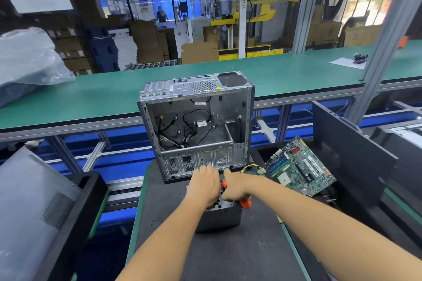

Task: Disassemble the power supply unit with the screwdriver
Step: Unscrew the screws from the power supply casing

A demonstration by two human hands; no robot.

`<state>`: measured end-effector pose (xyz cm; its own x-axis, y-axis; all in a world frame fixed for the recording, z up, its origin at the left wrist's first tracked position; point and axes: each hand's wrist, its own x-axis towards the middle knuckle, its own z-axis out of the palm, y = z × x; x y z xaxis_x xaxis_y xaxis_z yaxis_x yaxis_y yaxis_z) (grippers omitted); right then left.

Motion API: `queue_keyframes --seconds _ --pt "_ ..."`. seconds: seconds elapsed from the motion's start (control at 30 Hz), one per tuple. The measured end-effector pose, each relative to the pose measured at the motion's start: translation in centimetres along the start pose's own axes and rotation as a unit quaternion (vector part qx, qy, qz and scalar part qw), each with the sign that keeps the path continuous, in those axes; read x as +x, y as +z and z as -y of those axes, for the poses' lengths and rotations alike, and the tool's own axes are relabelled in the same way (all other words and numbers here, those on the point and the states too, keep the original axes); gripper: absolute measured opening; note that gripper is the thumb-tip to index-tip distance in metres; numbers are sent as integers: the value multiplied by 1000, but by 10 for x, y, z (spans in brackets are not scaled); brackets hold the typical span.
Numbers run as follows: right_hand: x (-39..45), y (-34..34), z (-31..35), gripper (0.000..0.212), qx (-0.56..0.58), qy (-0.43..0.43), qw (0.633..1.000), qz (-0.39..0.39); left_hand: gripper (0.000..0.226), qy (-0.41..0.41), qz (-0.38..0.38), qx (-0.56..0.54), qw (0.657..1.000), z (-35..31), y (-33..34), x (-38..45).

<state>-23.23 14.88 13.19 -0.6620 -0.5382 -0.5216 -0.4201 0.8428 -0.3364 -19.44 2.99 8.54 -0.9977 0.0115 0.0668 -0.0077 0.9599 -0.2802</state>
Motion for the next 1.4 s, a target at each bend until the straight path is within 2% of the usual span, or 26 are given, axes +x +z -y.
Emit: queue_keyframes --seconds 0.13,0.23,0.33,0.43,0.5,0.6,0.73,0.9,1.1,1.4 --pt "-1 -2 -1 36 17 1 1000 3 21 21 -16 -23 999 6 2 1" --pt "-2 -3 -1 38 18 5 1000 7 18 -10 -26 -164 986 13 6 -2" --pt "-2 -4 2 37 16 5 1000 0 21 -105 -67 -330 936 22 4 -5" --pt "-1 -6 10 31 31 -5 999 -27 22 -184 -103 -455 865 39 4 -14" --pt "2 -6 20 33 49 -16 998 -43 19 -219 -101 -487 839 54 7 -26" --pt "7 -2 37 33 68 -35 995 -60 14 -263 -85 -504 818 77 23 -49" --pt "14 9 59 23 78 -72 993 -53 18 -293 -60 -472 829 106 50 -87" --pt "29 23 69 10 43 -98 992 -67 16 -365 -22 -458 810 124 91 -133" --pt "44 36 63 27 -68 -96 989 -86 13 -369 4 -444 816 115 130 -147" --pt "53 36 68 18 -128 -104 983 -83 22 -377 18 -402 834 100 144 -138"
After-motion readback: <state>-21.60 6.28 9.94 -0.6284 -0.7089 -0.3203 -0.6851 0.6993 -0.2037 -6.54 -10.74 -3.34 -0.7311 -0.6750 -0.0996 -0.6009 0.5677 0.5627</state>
